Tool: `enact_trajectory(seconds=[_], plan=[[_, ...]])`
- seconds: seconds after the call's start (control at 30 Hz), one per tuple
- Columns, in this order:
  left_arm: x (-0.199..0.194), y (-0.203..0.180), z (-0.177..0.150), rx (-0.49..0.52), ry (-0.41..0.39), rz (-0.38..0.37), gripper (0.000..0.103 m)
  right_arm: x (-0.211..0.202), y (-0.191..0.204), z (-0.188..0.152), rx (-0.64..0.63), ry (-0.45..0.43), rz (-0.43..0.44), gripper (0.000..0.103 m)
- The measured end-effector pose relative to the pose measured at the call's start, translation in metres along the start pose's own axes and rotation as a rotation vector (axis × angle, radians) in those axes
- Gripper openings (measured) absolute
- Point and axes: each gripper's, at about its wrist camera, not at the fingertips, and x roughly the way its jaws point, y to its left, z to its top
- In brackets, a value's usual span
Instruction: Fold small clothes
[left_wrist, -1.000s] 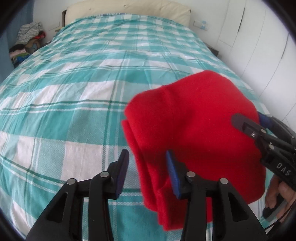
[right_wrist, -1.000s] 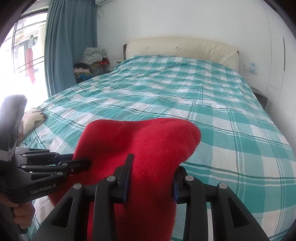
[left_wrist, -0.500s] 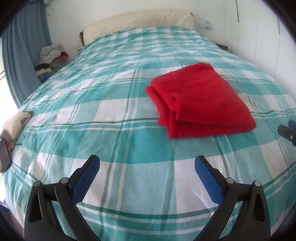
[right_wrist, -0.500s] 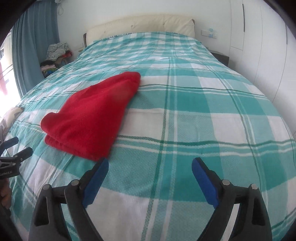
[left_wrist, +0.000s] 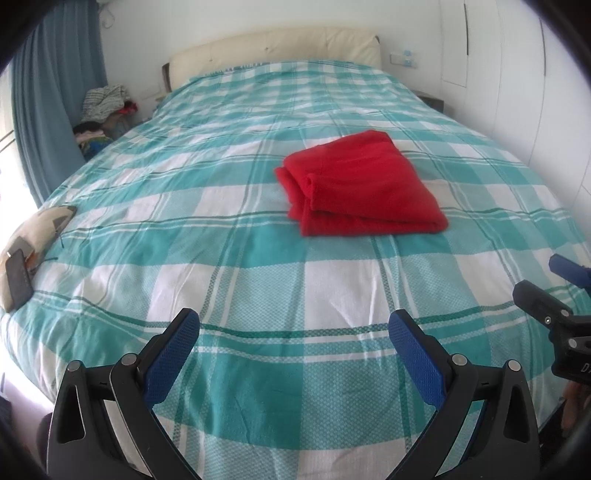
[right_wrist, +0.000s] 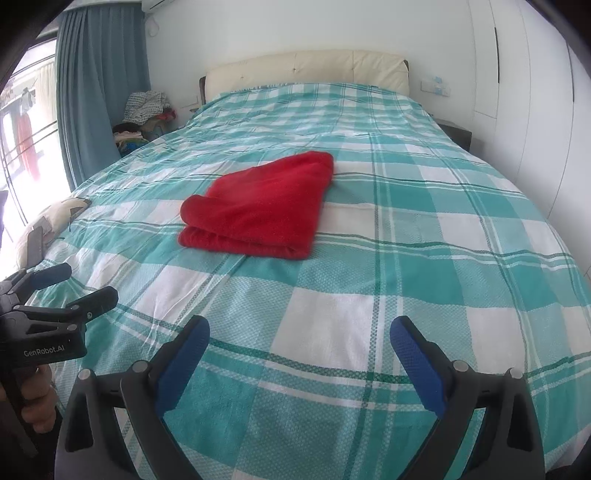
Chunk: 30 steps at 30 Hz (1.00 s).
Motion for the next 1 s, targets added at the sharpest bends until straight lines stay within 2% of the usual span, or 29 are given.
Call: enact_trajectory(seconds=[0.1,0.17,0.3,0.53,0.77,1.0], plan=[[-0.010,0.002,0.001,-0.021,0.004,0.007,0.102,-0.008,0.004,-0.001,0.002,0.002,-0.001,0.098],[-0.017,0.008,0.004,-0.048,-0.017,0.002,0.102,-0.013,0.007,0.000,0.002,0.004,0.006,0.098],[-0.030,0.017,0.010,-0.066,-0.059,0.038,0.103,-0.022,0.013,0.001,0.005,0.010,0.028,0.100],[-0.037,0.030,0.018,-0.116,-0.038,-0.004,0.103,-0.041,0.025,0.013,-0.020,-0.004,0.032,0.102],[-0.051,0.031,0.030,-0.102,-0.060,0.065,0.103,-0.050,0.033,0.030,-0.035,-0.022,0.027,0.102],[-0.065,0.028,0.043,-0.088,-0.094,0.056,0.103,-0.062,0.041,0.048,-0.074,-0.063,0.019,0.102]])
